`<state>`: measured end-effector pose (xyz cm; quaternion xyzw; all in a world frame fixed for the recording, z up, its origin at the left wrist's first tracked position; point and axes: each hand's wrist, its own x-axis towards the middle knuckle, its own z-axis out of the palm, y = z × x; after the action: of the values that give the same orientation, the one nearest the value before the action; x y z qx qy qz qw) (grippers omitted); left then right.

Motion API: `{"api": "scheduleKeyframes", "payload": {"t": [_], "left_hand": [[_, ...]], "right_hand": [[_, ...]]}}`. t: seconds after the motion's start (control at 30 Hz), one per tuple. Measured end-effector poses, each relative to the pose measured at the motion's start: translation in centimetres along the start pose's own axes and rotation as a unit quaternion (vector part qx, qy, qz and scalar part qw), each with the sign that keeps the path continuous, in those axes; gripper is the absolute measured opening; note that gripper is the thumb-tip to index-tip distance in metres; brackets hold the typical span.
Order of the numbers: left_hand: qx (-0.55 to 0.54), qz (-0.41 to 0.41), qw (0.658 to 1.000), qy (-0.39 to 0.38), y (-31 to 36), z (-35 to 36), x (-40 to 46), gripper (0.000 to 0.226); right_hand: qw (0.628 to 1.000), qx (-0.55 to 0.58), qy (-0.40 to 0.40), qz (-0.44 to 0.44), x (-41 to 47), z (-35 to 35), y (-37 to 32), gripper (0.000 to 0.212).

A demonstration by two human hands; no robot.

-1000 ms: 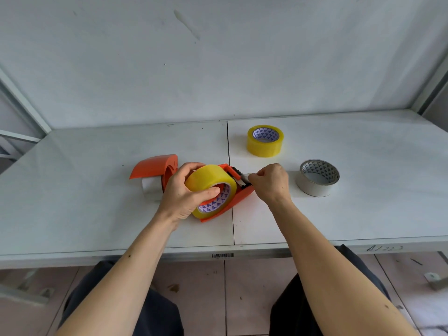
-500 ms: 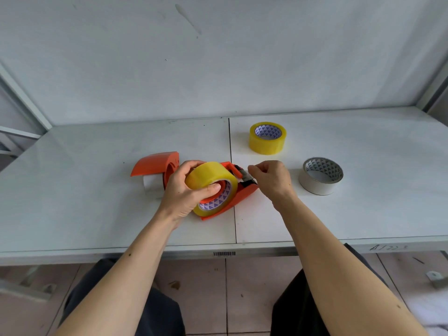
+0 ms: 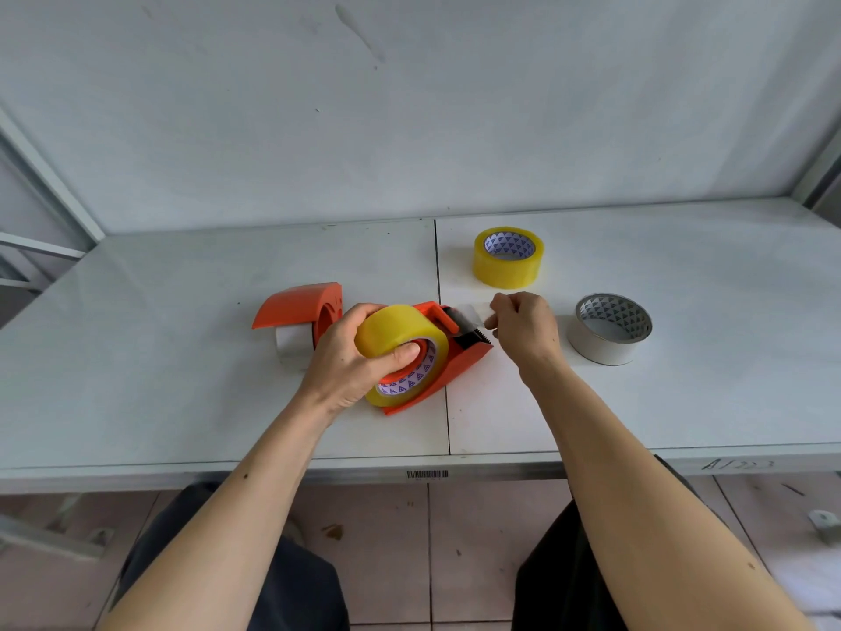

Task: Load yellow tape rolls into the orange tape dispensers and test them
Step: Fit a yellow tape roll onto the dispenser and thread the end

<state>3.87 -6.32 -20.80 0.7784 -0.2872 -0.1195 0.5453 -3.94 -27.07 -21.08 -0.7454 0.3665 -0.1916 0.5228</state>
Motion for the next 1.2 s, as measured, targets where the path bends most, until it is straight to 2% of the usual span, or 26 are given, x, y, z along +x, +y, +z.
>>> {"api": "scheduleKeyframes", "payload": {"t": [0.1, 0.2, 0.43, 0.53, 0.77, 0.9, 1.2], "left_hand": [[-0.01, -0.002, 1.0, 0.008, 0.1, 0.0, -0.2, 0.061], [-0.009, -0.004, 1.0, 0.01, 0.0, -0.1, -0.4, 0.06], [-0.03, -0.006, 1.0, 0.007, -0.1, -0.8, -0.1, 0.052], [-0.015, -0.013, 1.0, -0.013, -0.1, -1.1, 0.1, 0.062], [0.032, -0.017, 0.999, -0.012, 0.3, -1.3, -0.1, 0.059], [-0.001, -0.035, 0.999, -0.006, 0.2, -1.6, -0.4, 0.059], [-0.065, -0.047, 0.997, -0.019, 0.3, -2.4, -1.0, 0.065]], "right_hand": [[0.995, 0.089, -0.04, 0.021, 0.0, 0.0, -0.1, 0.044], [0.994, 0.089, -0.049, 0.025, -0.1, 0.4, 0.2, 0.053], [0.987, 0.157, -0.017, 0.026, -0.2, -0.1, 0.2, 0.032], [0.984, 0.173, -0.019, 0.024, -0.2, -0.3, -0.2, 0.021], [0.975, 0.218, 0.042, 0.032, 0.6, -0.8, 0.0, 0.025], [0.961, 0.261, 0.065, 0.062, 1.0, -1.6, 0.4, 0.025], [0.956, 0.261, 0.112, 0.071, 0.9, -2.1, 0.0, 0.027]]}}
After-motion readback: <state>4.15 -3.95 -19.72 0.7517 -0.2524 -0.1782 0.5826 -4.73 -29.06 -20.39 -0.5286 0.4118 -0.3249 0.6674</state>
